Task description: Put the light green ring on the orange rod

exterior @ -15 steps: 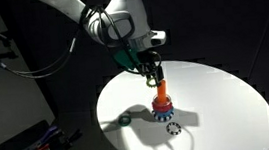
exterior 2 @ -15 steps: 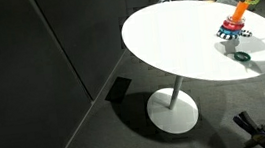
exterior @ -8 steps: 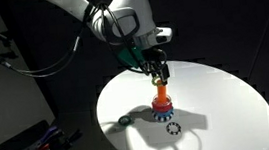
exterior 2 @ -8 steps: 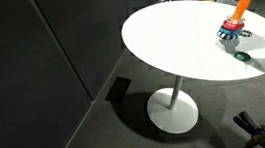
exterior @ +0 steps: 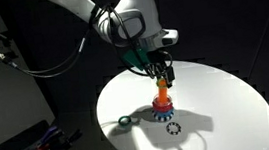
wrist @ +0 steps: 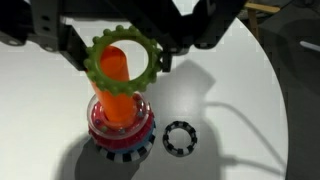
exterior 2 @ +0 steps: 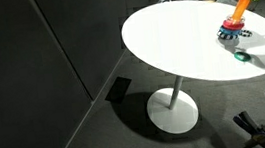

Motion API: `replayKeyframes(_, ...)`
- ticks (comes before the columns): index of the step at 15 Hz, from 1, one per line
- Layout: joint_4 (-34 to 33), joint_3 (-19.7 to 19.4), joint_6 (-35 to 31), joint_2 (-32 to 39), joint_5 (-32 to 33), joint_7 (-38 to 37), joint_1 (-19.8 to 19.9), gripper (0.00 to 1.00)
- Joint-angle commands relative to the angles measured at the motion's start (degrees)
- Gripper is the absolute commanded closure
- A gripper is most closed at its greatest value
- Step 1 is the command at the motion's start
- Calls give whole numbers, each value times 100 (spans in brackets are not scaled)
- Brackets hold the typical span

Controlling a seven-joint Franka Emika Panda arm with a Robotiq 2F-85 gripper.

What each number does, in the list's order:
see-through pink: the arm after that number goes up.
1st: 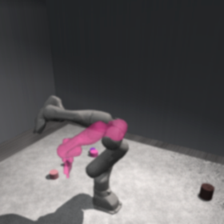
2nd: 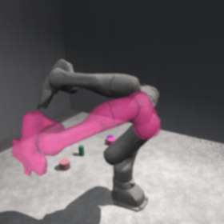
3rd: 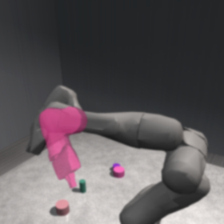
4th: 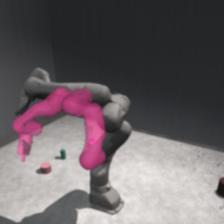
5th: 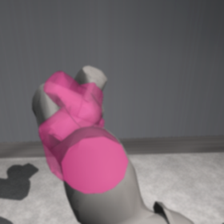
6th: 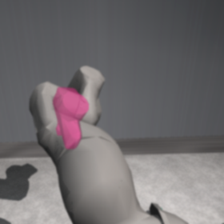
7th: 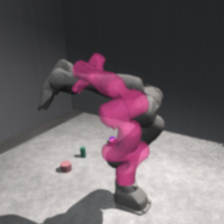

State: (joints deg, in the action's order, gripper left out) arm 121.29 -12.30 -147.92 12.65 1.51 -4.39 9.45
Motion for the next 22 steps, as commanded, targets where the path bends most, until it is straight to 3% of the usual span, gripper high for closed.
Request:
replayKeyframes(1, -214, 68, 213, 220, -164, 50, 92, 51)
replayKeyframes(22, -164, 302, 209, 218, -771, 191, 97, 51)
